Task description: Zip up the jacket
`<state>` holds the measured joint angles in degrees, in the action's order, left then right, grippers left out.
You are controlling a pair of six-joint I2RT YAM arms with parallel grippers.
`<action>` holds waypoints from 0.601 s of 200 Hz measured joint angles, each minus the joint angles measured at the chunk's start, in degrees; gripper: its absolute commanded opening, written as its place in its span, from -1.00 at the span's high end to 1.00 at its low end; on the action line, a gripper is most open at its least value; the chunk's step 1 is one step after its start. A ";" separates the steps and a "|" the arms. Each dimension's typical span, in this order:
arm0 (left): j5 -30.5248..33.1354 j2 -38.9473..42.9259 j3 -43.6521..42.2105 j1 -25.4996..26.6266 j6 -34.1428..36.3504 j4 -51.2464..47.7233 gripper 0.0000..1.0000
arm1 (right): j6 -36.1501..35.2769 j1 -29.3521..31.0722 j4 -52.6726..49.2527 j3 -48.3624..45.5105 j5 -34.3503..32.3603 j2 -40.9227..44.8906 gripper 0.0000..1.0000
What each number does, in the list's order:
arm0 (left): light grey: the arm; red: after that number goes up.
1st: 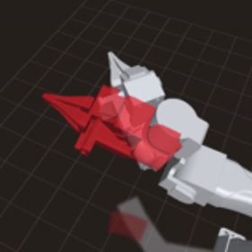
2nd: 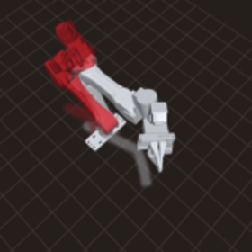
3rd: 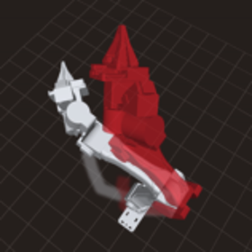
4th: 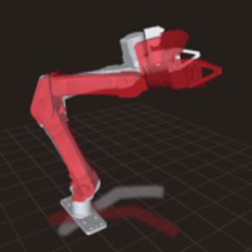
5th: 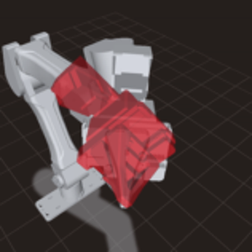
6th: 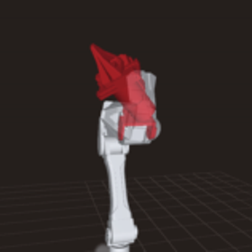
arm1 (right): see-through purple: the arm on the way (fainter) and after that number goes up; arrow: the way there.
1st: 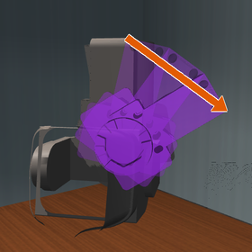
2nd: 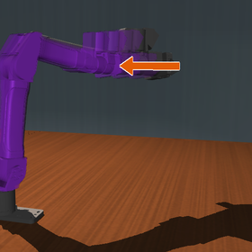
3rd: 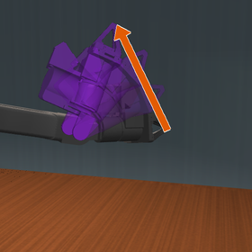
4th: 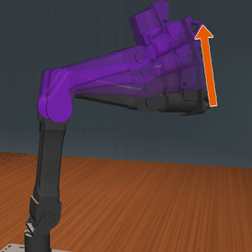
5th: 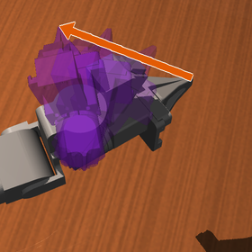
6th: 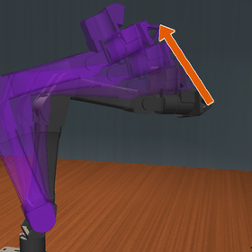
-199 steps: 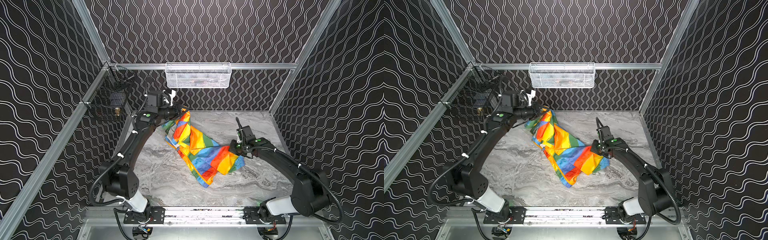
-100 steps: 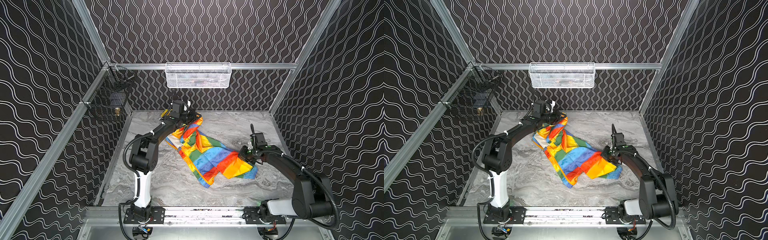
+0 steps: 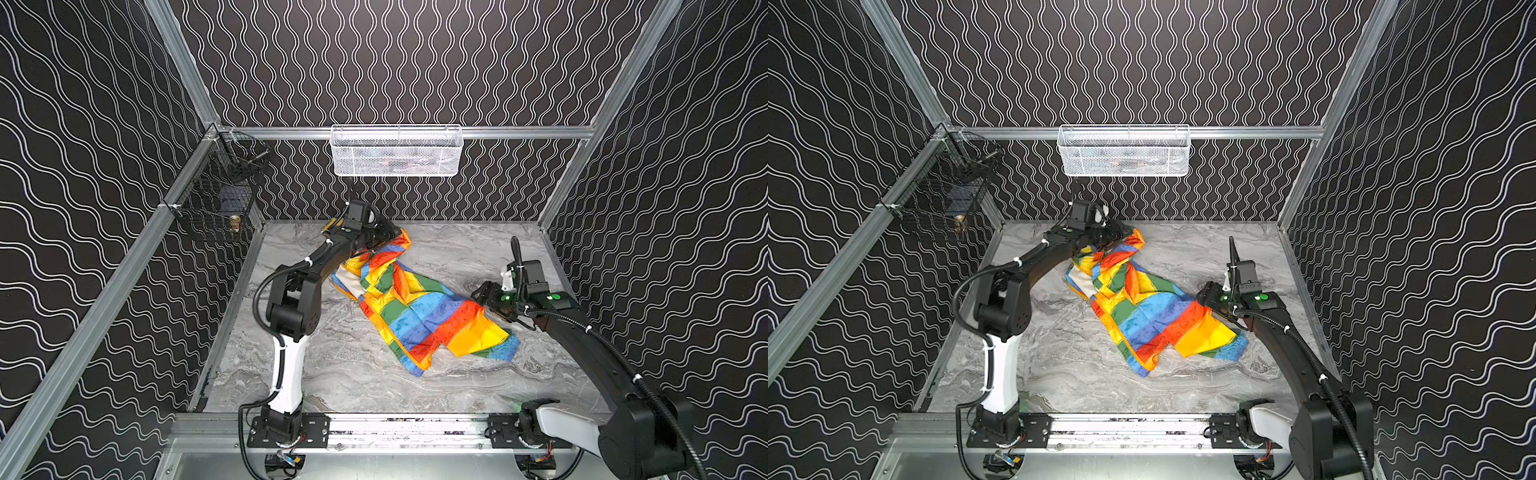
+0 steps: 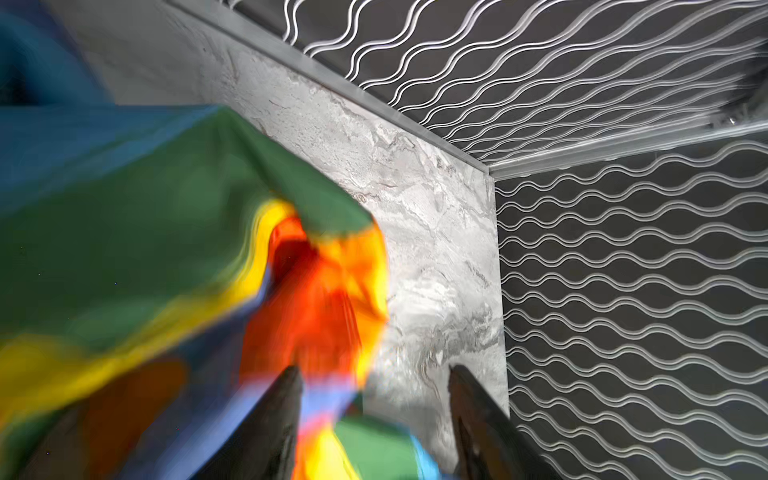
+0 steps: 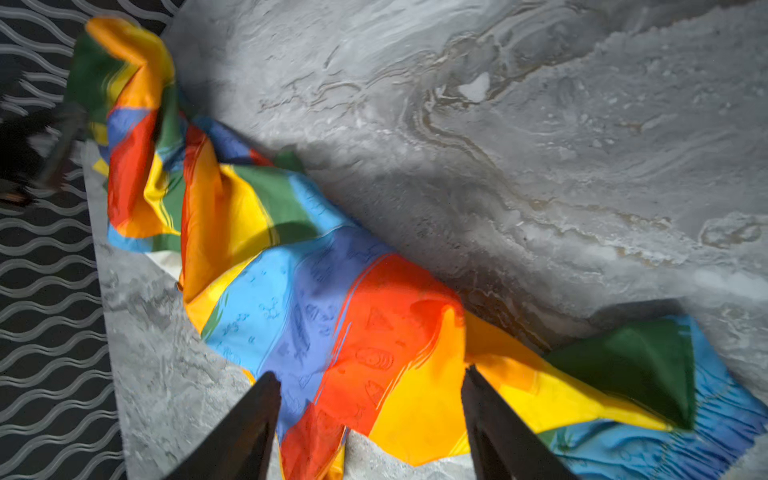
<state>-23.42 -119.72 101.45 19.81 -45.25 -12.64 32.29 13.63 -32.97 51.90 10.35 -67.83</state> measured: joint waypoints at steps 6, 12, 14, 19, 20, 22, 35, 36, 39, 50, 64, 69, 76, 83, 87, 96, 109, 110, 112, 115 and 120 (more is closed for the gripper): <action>0.92 2.01 -1.27 -0.02 0.68 -0.48 -0.28 | -0.04 1.97 -0.55 0.46 -0.68 0.00 -0.45; 1.81 4.17 -2.71 -0.09 1.07 -1.07 -0.28 | -0.04 4.24 -1.11 1.07 -1.07 -0.04 -0.44; 2.03 4.66 -3.06 -0.11 1.27 -1.25 -0.28 | -0.02 5.09 -1.40 1.29 -1.42 -0.09 -0.43; 2.75 6.34 -4.39 -0.22 1.95 -1.62 -0.28 | 0.00 7.08 -1.95 1.81 -2.32 -0.22 -0.40; 2.89 6.56 -4.59 -0.24 2.05 -1.66 -0.28 | 0.00 7.63 -2.12 1.95 -2.67 -0.26 -0.39; 3.32 7.28 -5.20 -0.31 2.16 -1.95 -0.28 | 0.00 8.13 -2.25 2.10 -2.93 -0.31 -0.38; 5.84 11.13 -8.68 -0.83 3.45 -4.20 -0.29 | 0.31 13.84 -3.15 3.02 -5.29 -0.96 -0.35; 5.99 11.39 -8.90 -0.85 3.50 -4.35 -0.29 | 0.33 14.23 -3.19 3.06 -5.40 -1.01 -0.35; 6.71 12.44 -9.88 -1.01 3.65 -4.83 -0.29 | 0.59 15.52 -3.39 3.15 -5.84 -1.14 -0.35; 8.63 16.31 -13.29 -1.49 4.79 -7.19 -0.32 | 1.62 19.89 -4.26 3.23 -7.32 -1.53 -0.35; 10.27 22.25 -18.51 -2.08 5.92 -8.90 -0.33 | 3.02 24.72 -4.81 2.84 -8.83 -1.77 -0.41; 10.58 24.59 -20.83 -2.25 6.45 -9.16 -0.34 | 3.37 26.21 -4.79 2.47 -9.40 -1.86 -0.43; 10.73 27.74 -24.13 -2.54 6.54 -9.49 -0.35 | 4.17 28.24 -4.76 1.81 -9.86 -2.12 -0.45; 10.69 30.80 -27.50 -2.78 6.62 -10.38 -0.37 | 4.76 30.08 -4.76 1.07 -10.12 -2.64 -0.47; 10.71 32.37 -29.40 -2.91 6.67 -10.49 -0.38 | 5.22 31.23 -4.76 0.66 -10.34 -3.13 -0.48; 10.67 35.89 -34.05 -3.13 6.60 -10.88 -0.38 | 6.05 33.42 -4.70 -0.02 -10.75 -4.31 -0.50; 9.38 40.41 -41.09 -3.41 6.14 -10.69 -0.38 | 6.84 35.89 -4.28 -0.68 -11.13 -6.12 -0.50; 9.29 40.61 -41.51 -3.41 6.10 -10.58 -0.38 | 6.99 36.17 -4.17 -0.74 -11.13 -6.40 -0.51; 9.09 41.03 -42.32 -3.41 5.95 -10.45 -0.38 | 7.13 36.41 -4.07 -0.79 -11.13 -6.67 -0.51; 8.76 41.79 -43.85 -3.43 5.60 -10.23 -0.38 | 7.28 36.81 -3.85 -0.85 -11.13 -7.19 -0.50; 7.89 42.99 -46.62 -3.41 4.63 -9.68 -0.39 | 7.58 37.46 -3.52 -0.87 -11.13 -8.17 -0.50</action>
<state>-15.53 -76.73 54.83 16.40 -40.62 -22.33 39.88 51.09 -36.49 51.03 -0.78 -76.01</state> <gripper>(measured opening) 0.691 0.754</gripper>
